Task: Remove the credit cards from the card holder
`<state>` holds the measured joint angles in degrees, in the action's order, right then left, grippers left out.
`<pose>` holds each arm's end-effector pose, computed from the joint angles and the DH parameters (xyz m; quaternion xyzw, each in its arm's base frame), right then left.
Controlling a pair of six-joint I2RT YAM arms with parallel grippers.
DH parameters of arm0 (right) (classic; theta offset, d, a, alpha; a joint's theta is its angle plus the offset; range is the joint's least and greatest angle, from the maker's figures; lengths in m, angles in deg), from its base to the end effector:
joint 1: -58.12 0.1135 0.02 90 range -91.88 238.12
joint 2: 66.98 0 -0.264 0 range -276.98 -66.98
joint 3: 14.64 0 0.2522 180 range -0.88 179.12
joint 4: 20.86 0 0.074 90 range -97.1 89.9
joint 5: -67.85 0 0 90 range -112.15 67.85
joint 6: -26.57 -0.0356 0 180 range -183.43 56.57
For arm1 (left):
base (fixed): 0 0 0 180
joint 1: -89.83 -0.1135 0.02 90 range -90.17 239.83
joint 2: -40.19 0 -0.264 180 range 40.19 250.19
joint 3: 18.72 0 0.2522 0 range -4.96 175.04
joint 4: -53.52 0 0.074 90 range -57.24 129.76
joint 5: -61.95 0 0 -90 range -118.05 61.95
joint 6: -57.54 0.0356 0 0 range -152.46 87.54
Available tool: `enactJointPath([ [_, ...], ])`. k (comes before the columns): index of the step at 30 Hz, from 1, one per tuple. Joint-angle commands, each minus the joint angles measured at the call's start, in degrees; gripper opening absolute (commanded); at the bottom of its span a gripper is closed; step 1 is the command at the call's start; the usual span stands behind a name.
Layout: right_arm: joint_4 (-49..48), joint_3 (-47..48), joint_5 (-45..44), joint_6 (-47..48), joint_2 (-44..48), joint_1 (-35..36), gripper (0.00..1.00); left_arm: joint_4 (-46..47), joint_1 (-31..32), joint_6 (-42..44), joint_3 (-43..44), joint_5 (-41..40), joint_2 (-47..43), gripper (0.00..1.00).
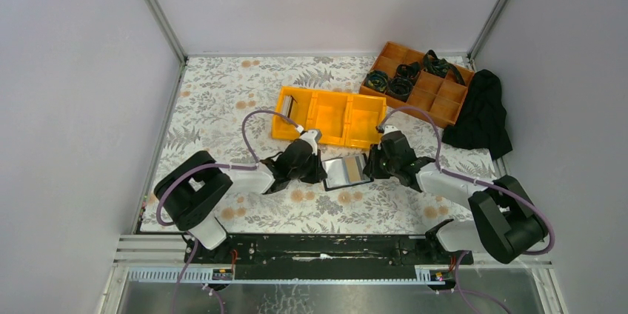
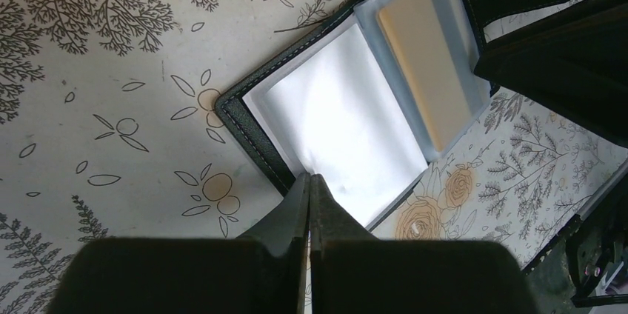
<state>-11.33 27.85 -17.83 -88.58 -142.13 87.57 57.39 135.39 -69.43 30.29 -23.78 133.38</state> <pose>0.2127 0.1232 0.1590 -0.0495 0.9124 0.2163 0.3440 0.2075 -0.2154 0.1305 0.0835 0.9031 -0.3023 0.2933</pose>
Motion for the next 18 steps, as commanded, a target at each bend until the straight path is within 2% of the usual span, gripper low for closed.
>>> enactJointPath([
  [1, -2.4, 2.4, 3.8, 0.9, -2.1, -0.2, 0.20, -5.5, -0.5, 2.4, -0.6, -0.4, 2.5, 0.00],
  [5, -3.1, 2.3, 5.0, 0.7, -2.8, -0.2, 0.08, -4.0, -0.6, 2.0, -0.4, 1.4, 4.6, 0.00],
  [11, -3.7, 2.2, 5.9, 0.3, -3.5, -0.2, 0.05, -3.5, -0.6, 2.2, -0.2, 2.2, 5.6, 0.00],
  [18, -8.0, 1.6, 12.8, -2.0, -4.3, -0.3, 0.03, -3.3, -0.6, 2.6, 0.2, 3.0, 6.7, 0.00],
])
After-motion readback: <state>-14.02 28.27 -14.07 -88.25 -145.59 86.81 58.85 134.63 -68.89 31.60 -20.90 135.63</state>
